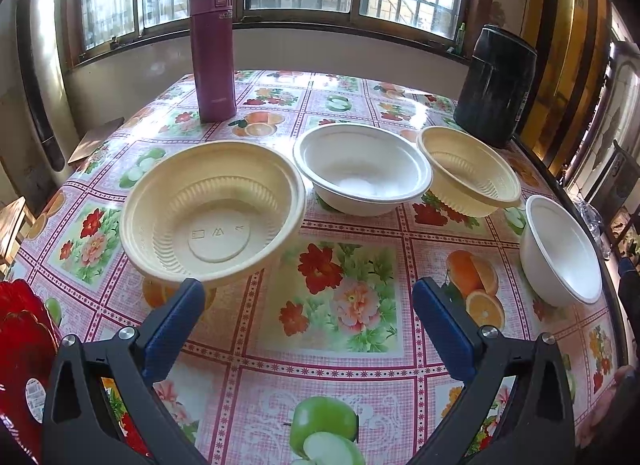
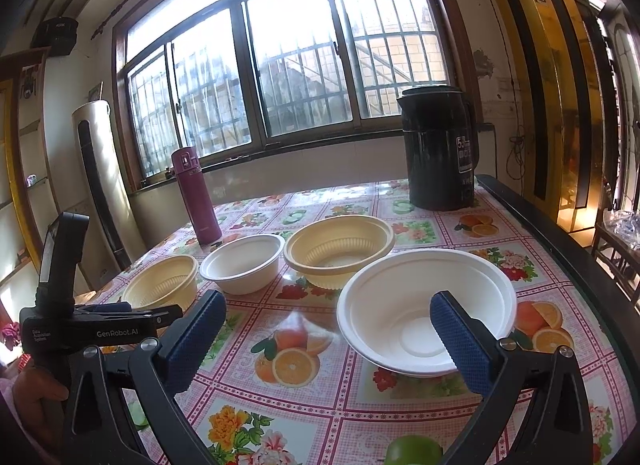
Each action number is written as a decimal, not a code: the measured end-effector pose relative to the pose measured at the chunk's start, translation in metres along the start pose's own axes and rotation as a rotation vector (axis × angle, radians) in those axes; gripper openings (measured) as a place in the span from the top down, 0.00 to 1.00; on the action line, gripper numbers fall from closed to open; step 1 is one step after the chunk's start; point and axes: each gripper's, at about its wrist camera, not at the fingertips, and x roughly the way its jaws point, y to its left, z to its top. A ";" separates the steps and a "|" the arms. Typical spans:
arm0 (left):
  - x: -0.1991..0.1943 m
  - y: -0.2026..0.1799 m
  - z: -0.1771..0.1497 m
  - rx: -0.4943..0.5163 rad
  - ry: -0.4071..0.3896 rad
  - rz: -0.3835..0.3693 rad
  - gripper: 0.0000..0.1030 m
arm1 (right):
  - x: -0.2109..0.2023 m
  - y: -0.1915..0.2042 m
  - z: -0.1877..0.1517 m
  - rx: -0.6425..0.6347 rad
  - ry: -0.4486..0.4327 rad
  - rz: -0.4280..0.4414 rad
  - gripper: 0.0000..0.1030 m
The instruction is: Organize plates and bowls
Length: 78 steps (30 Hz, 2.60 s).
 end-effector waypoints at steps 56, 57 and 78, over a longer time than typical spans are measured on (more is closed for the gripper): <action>-0.141 0.105 0.035 0.041 -0.122 0.285 0.00 | 0.037 0.140 0.088 0.136 -0.093 0.279 0.00; -0.139 0.105 0.040 0.052 -0.104 0.285 0.00 | 0.036 0.146 0.089 0.129 -0.107 0.288 0.00; -0.022 0.086 0.090 0.150 0.318 0.393 0.00 | 0.127 0.135 0.033 0.118 0.287 0.064 0.00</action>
